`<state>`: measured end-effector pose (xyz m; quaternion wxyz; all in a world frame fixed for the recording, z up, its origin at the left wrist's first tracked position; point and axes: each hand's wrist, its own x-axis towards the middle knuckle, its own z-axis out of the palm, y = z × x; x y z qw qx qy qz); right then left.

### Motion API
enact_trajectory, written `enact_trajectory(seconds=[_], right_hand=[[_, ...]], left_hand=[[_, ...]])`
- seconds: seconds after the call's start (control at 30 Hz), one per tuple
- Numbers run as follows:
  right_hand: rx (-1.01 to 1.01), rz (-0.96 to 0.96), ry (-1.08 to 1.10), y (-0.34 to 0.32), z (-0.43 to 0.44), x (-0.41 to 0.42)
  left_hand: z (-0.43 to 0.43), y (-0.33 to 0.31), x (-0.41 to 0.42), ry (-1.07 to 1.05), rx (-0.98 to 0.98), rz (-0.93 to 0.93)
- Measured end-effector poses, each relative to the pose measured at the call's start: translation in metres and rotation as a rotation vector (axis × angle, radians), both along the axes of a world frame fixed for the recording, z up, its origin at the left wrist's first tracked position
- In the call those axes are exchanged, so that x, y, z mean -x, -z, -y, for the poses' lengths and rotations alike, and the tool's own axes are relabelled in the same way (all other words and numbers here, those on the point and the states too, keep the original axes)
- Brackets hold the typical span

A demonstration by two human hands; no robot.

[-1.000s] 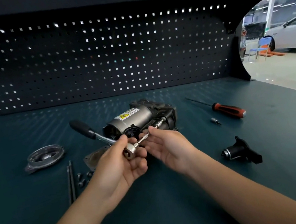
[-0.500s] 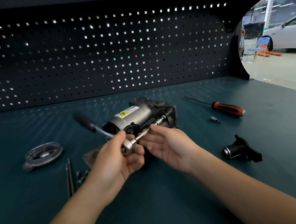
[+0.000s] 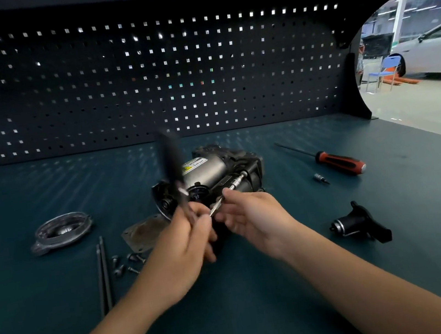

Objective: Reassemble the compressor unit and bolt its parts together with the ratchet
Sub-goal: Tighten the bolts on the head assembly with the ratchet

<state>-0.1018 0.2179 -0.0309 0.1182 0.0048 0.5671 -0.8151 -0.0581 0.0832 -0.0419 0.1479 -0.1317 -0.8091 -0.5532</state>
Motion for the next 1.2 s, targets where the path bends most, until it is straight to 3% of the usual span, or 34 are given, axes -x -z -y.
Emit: enact_trajectory(seconds=[0.07, 0.1, 0.17, 0.23, 0.3, 0.33, 0.43, 0.47, 0.5, 0.53, 0.67, 0.73, 0.8, 0.87, 0.93, 1.07, 1.1, 1.13, 1.17, 1.2], right_hand=[[0.021, 0.018, -0.018, -0.002, -0.001, 0.0], [0.019, 0.016, -0.027, -0.004, 0.0, -0.001], [0.01, 0.01, -0.019, -0.004, 0.001, 0.0], [0.013, 0.013, 0.011, -0.004, 0.001, 0.001], [0.018, 0.032, 0.028, -0.005, 0.002, 0.001], [0.013, 0.039, 0.036, -0.005, 0.002, 0.001], [-0.002, 0.021, 0.055, -0.007, 0.005, 0.001], [-0.009, 0.011, 0.059, -0.007, 0.006, 0.001], [-0.019, 0.007, 0.055, -0.007, 0.006, 0.001], [-0.024, 0.013, 0.047, -0.006, 0.005, 0.0], [0.094, 0.082, 0.044, -0.006, 0.002, 0.0], [0.201, 0.115, 0.031, -0.008, 0.002, -0.001], [0.223, 0.136, 0.031, -0.009, 0.002, 0.0], [0.188, 0.14, 0.049, -0.009, 0.002, 0.002], [0.138, 0.134, 0.074, -0.009, 0.002, 0.003], [0.085, 0.108, 0.106, -0.009, 0.002, 0.003], [0.096, 0.101, 0.09, -0.008, 0.001, 0.002], [0.106, 0.099, 0.062, -0.007, 0.0, 0.002], [0.115, 0.106, 0.04, -0.006, -0.001, 0.001], [0.114, 0.121, 0.033, -0.006, -0.003, 0.001]], left_hand=[[-0.007, -0.007, 0.003, 0.101, -0.633, 0.366], [-0.008, -0.011, 0.005, 0.132, -0.835, 0.476], [-0.006, -0.014, 0.005, 0.159, -1.014, 0.568], [-0.006, -0.012, 0.005, 0.157, -0.981, 0.558], [-0.003, -0.012, 0.004, 0.11, -0.67, 0.428], [-0.001, -0.013, 0.003, 0.063, -0.343, 0.286], [0.017, -0.008, 0.009, -0.145, 0.815, -0.381], [0.02, -0.006, 0.011, -0.16, 0.967, -0.513], [0.016, -0.004, 0.01, -0.164, 0.958, -0.552], [0.009, -0.005, 0.004, -0.122, 0.782, -0.456], [-0.008, -0.012, 0.004, 0.039, -0.565, 0.356], [-0.007, -0.016, 0.004, 0.119, -0.911, 0.537], [-0.007, -0.015, 0.0, 0.184, -1.017, 0.611], [-0.007, -0.013, -0.003, 0.171, -0.897, 0.607], [-0.005, -0.013, -0.003, 0.096, -0.545, 0.451], [0.01, -0.008, 0.004, -0.223, 0.859, -0.396], [0.011, -0.005, 0.005, -0.238, 1.011, -0.543], [0.008, -0.001, 0.003, -0.253, 1.016, -0.608], [0.003, -0.002, -0.001, -0.2, 0.874, -0.512], [-0.003, -0.004, -0.005, -0.152, 0.577, -0.344]])
